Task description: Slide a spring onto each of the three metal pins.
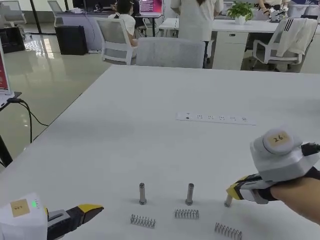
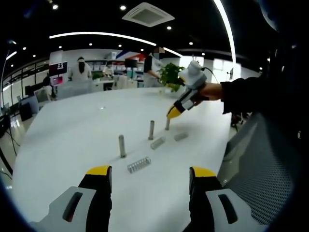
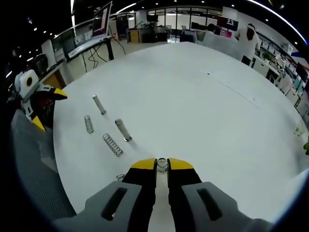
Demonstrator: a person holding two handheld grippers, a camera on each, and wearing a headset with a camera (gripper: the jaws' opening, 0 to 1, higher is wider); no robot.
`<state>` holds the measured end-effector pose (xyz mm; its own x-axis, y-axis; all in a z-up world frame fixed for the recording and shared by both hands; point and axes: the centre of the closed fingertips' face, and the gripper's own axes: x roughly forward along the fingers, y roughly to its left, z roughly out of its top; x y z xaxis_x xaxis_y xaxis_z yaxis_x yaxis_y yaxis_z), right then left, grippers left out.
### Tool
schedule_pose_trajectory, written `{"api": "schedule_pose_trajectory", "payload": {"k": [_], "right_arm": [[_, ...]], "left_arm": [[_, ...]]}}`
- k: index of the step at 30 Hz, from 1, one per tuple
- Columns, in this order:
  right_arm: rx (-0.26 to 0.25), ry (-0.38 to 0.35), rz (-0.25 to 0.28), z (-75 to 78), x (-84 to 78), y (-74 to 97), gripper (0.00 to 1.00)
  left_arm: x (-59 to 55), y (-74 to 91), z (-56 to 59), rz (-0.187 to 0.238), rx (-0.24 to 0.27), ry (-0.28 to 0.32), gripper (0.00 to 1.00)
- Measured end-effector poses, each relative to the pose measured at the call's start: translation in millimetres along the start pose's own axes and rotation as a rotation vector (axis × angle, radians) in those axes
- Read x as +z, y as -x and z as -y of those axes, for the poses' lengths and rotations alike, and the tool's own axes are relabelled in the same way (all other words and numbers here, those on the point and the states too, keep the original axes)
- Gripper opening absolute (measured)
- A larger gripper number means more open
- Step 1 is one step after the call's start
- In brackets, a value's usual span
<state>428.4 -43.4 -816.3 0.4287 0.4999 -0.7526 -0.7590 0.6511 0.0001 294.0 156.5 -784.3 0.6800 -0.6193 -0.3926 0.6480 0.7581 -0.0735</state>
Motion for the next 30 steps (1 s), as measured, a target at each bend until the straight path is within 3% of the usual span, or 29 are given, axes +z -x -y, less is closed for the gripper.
{"api": "schedule_pose_trajectory", "payload": {"k": [30], "right_arm": [[-0.008, 0.027, 0.028, -0.1, -0.9, 7.1, 0.12]], "left_arm": [[2.3, -0.9, 1.6, 0.001, -0.009, -0.009, 0.6]]}}
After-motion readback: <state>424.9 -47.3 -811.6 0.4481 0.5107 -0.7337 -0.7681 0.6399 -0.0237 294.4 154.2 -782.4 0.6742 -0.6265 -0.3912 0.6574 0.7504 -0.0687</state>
